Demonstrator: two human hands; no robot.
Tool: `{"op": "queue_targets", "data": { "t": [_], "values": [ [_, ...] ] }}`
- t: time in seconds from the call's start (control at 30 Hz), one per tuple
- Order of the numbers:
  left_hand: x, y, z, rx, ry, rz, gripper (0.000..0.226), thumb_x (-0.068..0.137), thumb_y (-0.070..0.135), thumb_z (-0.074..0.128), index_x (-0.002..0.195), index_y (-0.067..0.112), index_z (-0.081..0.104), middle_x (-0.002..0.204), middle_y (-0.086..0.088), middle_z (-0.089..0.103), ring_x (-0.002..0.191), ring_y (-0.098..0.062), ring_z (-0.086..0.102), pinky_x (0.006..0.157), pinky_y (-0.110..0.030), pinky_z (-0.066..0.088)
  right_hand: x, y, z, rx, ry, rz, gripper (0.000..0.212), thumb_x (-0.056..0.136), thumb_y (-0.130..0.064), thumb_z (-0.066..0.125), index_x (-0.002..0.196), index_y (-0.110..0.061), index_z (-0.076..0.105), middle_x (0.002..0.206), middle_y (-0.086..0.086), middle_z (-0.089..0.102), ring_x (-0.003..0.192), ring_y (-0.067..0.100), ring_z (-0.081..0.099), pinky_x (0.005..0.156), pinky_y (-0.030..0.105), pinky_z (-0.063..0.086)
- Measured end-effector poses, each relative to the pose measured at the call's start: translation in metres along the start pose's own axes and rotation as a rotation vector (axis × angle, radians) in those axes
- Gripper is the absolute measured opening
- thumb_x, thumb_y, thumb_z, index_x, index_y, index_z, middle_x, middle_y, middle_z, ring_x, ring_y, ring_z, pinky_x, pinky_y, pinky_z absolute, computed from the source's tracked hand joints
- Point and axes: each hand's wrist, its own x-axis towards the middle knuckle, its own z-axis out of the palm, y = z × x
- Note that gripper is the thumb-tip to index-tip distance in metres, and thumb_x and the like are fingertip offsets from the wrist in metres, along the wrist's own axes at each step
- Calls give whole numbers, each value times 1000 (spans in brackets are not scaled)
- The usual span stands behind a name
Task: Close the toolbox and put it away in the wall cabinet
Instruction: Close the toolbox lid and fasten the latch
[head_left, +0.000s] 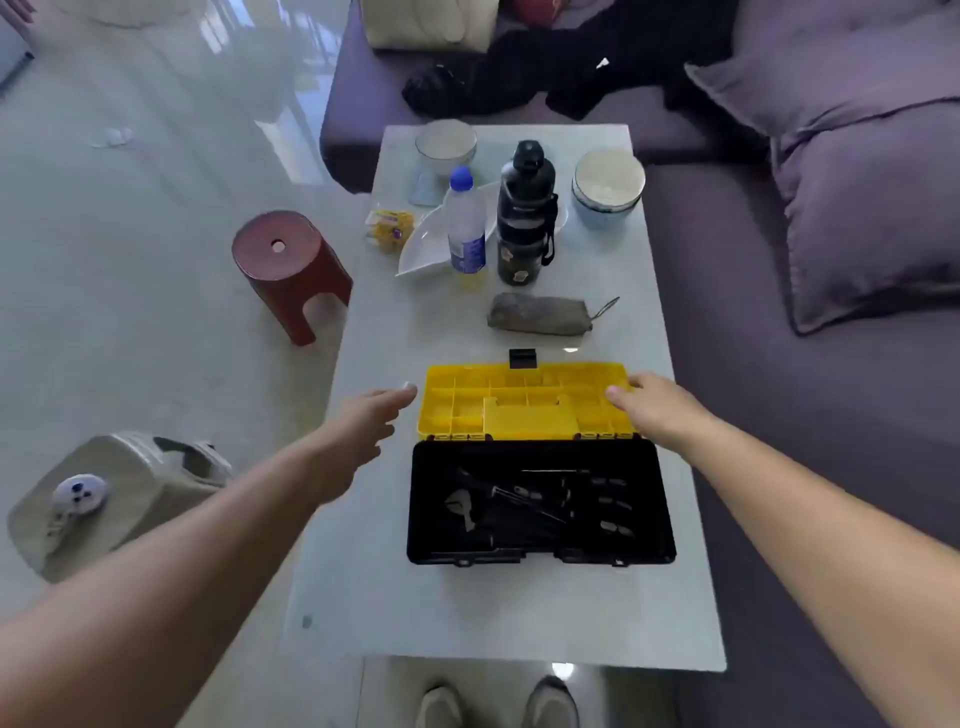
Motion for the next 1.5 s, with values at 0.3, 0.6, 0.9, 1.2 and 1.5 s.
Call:
{"op": "queue_targets", "data": {
  "t": [0.3,0.6,0.9,1.2,1.5],
  "values": [
    [71,-19,39,26,-63,-85,56,86,51,54,131,17,53,135,-5,57,127,-25,48,114,-46,24,60,27,35,259,70,122,68,89,-39,55,142,-6,29,144,16,41,127,34,40,85,36,32],
    [61,0,26,-188,-1,-79,70,89,52,48,145,15,31,147,-19,42,134,-35,41,115,-49,25,50,13,10,537,147,124,54,95,-35,46,141,-8,34,148,13,37,132,34,36,105,48,32],
    [15,21,2,-194,-33,-75,78,87,69,30,143,15,39,140,-27,47,129,-39,45,114,-49,27,-18,11,-25,718,128,44,80,84,-75,17,131,-21,52,126,5,59,115,23,53,105,48,32],
    [-42,-22,7,3,-104,-85,87,77,76,40,143,20,42,154,-2,35,140,-18,30,118,-44,13,-91,50,-4,454,64,-59,65,84,-51,60,134,-12,47,131,6,56,115,19,50,97,35,36],
    [-60,-101,50,42,-149,1,83,86,32,66,152,19,16,157,-3,26,135,-22,37,111,-40,30,-117,102,62,187,-174,-41,113,72,-59,70,148,-31,-8,159,-8,4,142,20,19,110,43,26]
  ]
}}
